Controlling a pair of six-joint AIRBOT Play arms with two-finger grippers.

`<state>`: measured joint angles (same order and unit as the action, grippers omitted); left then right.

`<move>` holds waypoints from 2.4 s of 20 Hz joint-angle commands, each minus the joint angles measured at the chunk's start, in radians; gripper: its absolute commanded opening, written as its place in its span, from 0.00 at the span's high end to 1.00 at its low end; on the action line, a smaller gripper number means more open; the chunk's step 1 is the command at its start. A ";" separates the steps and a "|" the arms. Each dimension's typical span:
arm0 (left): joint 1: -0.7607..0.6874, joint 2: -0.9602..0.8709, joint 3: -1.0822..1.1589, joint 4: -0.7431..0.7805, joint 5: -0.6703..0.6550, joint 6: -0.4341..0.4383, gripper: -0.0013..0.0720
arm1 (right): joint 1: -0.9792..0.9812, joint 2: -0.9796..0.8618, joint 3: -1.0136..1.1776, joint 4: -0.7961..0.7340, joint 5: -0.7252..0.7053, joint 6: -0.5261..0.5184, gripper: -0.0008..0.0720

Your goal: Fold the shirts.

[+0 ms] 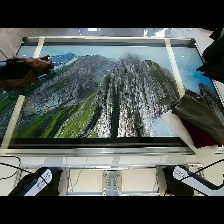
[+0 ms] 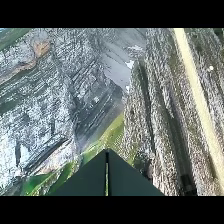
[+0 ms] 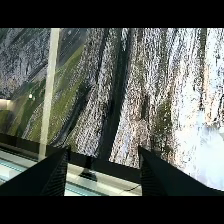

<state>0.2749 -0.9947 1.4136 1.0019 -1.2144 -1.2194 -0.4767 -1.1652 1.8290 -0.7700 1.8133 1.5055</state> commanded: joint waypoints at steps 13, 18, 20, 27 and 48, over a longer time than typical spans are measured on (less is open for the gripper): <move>0.001 -0.001 0.000 -0.001 0.003 0.000 0.97 | 0.002 0.000 0.001 -0.049 0.000 -0.007 0.33; 0.002 -0.030 0.000 -0.028 0.038 0.001 0.96 | 0.002 -0.001 0.001 -0.074 -0.010 -0.007 0.33; 0.001 -0.041 0.000 0.069 0.087 0.001 0.96 | 0.002 -0.001 0.001 -0.084 -0.014 -0.007 0.33; 0.028 -0.153 0.000 0.597 0.491 -0.265 0.35 | 0.002 -0.001 0.001 -0.086 -0.026 -0.007 0.33; 0.269 -1.096 0.363 0.138 0.710 -0.610 0.78 | 0.241 -0.004 0.000 -0.222 -0.254 0.079 0.33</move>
<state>0.5457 -2.0487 1.7279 1.1713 -0.5106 -1.8381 -0.3004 -1.1671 1.8290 -0.9268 1.6318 1.5826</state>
